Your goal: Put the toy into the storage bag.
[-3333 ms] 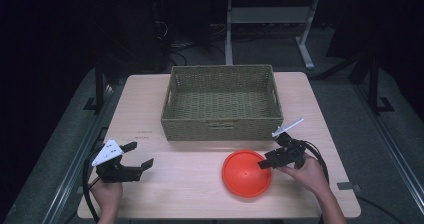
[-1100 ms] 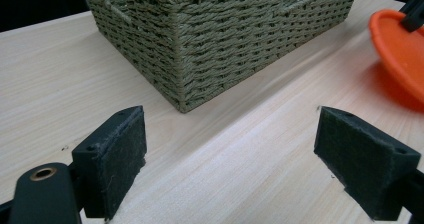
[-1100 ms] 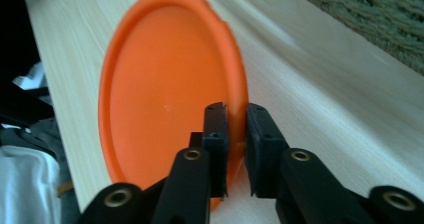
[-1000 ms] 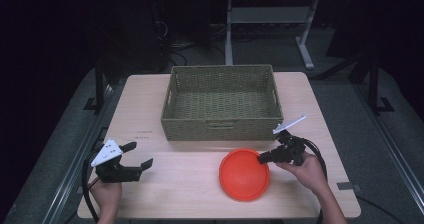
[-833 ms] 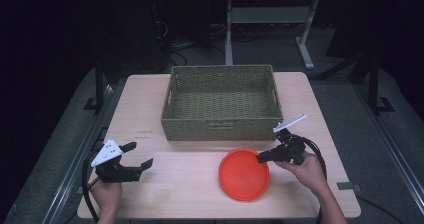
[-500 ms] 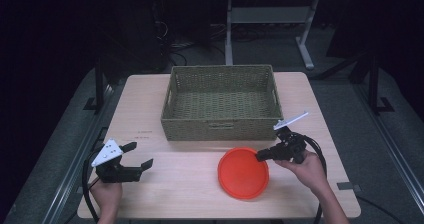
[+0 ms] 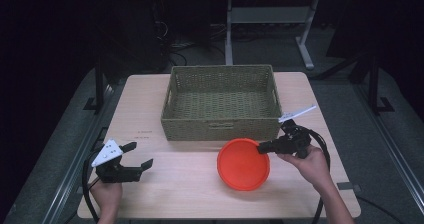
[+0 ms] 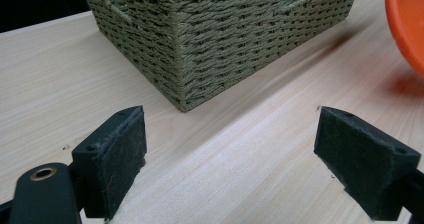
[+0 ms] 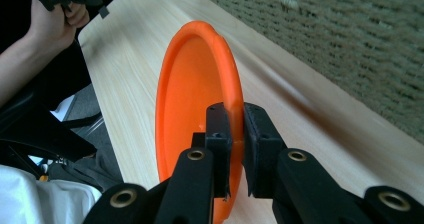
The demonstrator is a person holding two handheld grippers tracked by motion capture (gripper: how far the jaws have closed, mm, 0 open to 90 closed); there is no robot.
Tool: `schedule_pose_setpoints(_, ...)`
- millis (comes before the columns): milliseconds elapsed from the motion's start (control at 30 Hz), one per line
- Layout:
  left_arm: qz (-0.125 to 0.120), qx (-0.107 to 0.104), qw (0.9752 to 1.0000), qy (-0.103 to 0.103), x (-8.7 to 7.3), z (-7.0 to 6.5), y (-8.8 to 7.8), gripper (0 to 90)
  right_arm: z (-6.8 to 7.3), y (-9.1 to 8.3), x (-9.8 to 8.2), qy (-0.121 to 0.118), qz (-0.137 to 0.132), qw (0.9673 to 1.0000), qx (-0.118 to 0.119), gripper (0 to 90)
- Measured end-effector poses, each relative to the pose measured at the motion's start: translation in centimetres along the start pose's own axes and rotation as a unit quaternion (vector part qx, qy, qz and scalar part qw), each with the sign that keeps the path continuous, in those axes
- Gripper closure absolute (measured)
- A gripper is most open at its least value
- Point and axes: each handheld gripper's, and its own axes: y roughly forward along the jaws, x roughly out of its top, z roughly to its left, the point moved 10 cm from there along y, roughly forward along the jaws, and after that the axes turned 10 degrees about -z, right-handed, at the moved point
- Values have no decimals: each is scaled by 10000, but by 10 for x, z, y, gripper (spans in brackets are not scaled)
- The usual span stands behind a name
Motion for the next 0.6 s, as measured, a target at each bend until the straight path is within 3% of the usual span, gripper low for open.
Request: schedule_pose_setpoints(600, -28, 24, 10000, 5, 1, 2, -2, 126, 6, -16, 45, -97, -275, 9995, -140, 821)
